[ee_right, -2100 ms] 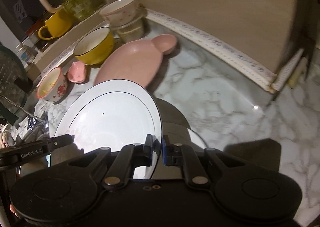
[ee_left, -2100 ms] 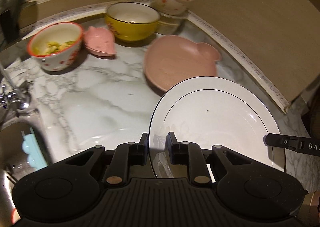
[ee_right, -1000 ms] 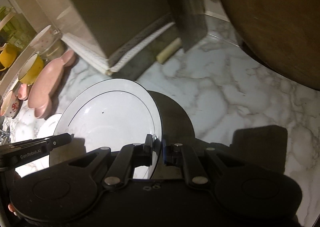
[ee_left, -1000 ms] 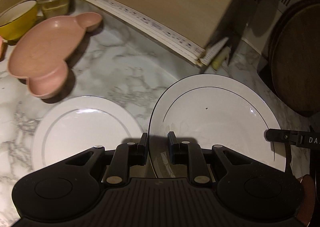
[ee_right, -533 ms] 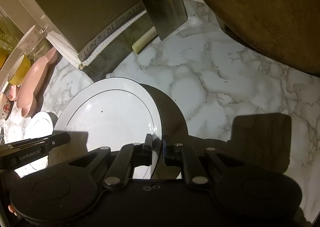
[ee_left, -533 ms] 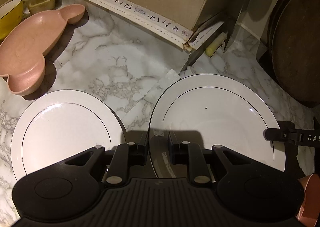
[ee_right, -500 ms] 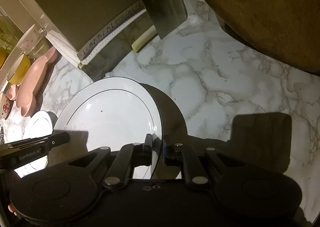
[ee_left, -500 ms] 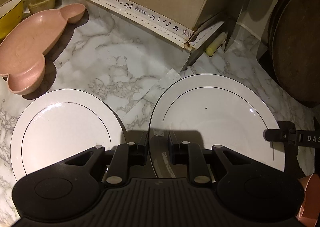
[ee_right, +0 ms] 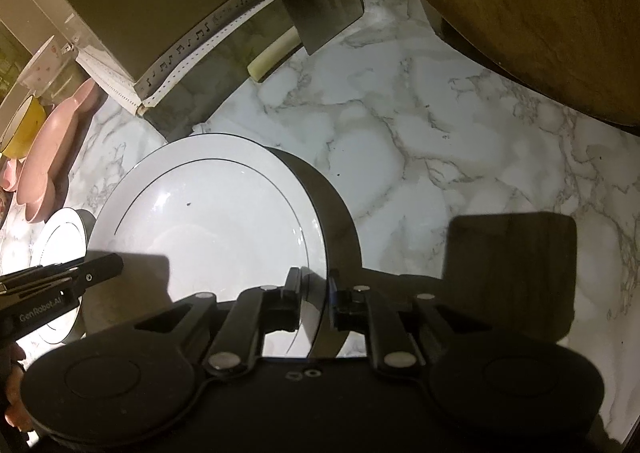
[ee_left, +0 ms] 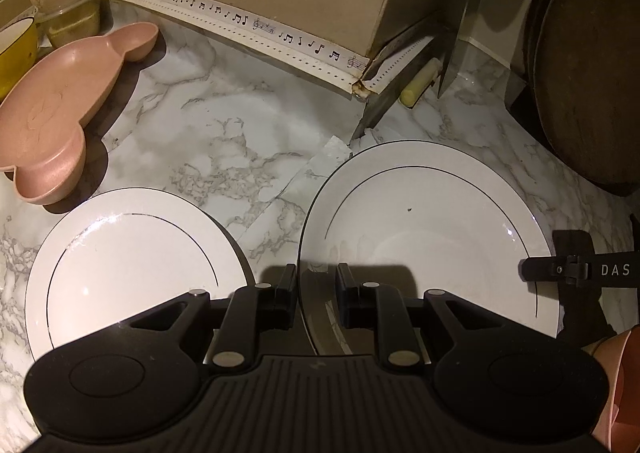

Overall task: Organize plates and bowls
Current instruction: 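Lower the white plate onto the counter and open both grippers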

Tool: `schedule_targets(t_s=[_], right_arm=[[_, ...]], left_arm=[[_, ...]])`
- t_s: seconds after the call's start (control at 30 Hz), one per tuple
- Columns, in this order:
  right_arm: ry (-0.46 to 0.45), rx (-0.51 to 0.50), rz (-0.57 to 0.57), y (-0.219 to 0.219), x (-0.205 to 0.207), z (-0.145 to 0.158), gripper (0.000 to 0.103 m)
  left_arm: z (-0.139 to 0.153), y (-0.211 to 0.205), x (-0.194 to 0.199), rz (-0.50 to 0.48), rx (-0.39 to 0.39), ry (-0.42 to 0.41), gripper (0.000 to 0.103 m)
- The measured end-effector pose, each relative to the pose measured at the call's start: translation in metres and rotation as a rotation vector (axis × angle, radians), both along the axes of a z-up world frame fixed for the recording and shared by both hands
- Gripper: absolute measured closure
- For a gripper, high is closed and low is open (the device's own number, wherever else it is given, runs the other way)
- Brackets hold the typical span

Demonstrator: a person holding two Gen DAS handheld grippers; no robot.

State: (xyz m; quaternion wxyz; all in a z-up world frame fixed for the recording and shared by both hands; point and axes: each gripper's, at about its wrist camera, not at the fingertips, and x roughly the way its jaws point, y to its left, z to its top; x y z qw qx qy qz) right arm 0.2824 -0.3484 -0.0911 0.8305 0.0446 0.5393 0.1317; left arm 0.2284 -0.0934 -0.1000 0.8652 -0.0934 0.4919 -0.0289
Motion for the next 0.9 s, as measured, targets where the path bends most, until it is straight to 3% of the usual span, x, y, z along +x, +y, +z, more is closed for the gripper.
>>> schedule_targets(t_s=[0.53, 0.67, 0.77, 0.83, 0.9], right_arm=[[-0.162, -0.013, 0.020, 0.025, -0.040, 0.047, 0.066], [-0.206, -0.009, 0.032, 0.037, -0.057, 0.059, 0.055], [-0.244, -0.006, 0.040, 0.047, -0.071, 0.067, 0.047], [-0.266, -0.001, 0.040, 0.052, -0.079, 0.071, 0.041], [-0.285, 0.003, 0.044, 0.057, -0.087, 0.075, 0.038]], left_arm=[[0.028, 0.001, -0.025, -0.056, 0.024, -0.076, 0.082], [0.040, 0.003, -0.038, -0.085, 0.032, -0.113, 0.081], [0.049, 0.007, -0.049, -0.089, 0.036, -0.139, 0.067], [0.054, 0.011, -0.056, -0.085, 0.039, -0.159, 0.051], [0.059, 0.015, -0.063, -0.084, 0.046, -0.181, 0.050]])
